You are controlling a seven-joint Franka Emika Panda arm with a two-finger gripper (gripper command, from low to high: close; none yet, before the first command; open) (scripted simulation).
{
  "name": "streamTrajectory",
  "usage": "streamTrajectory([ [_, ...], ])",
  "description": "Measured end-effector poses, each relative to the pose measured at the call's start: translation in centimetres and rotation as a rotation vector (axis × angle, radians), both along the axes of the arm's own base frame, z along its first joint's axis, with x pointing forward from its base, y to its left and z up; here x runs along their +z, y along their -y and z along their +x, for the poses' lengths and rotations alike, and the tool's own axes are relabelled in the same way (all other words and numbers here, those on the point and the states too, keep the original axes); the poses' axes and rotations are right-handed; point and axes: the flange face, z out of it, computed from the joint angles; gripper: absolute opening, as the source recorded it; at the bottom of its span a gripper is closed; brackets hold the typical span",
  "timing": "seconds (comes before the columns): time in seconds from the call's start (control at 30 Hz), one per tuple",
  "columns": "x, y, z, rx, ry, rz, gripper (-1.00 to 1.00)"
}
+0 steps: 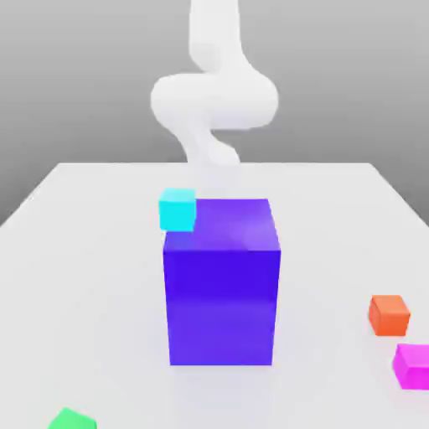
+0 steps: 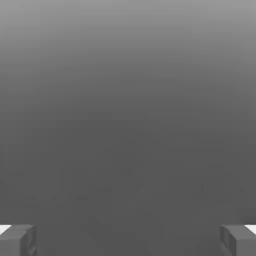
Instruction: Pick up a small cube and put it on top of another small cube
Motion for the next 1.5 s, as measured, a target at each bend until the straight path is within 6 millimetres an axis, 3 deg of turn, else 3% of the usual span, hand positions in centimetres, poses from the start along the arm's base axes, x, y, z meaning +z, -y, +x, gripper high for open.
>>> streamTrajectory([
  [0.23,-10.6,-7.4,7.0,0.329,-0.167,-0.123,0.0],
  [0.47,-22.7,-15.8,9.6,0.658,-0.312,-0.254,0.0],
  [0.7,-35.5,-24.4,7.4,1.01,-0.44,-0.402,0.0],
  [0.9,-46.5,-28.3,3.5,1.28,-0.548,-0.531,0.0],
  [1.07,-53.8,-29.0,2.5,1.335,-0.568,-0.557,0.0],
  [1.1,-54.7,-29.0,2.4,1.336,-0.568,-0.557,-1.0],
  [1.33,-54.7,-29.0,2.4,1.337,-0.57,-0.558,-1.0],
  [1.5,-49.2,-28.4,3.0,1.331,-0.572,-0.556,-1.0],
])
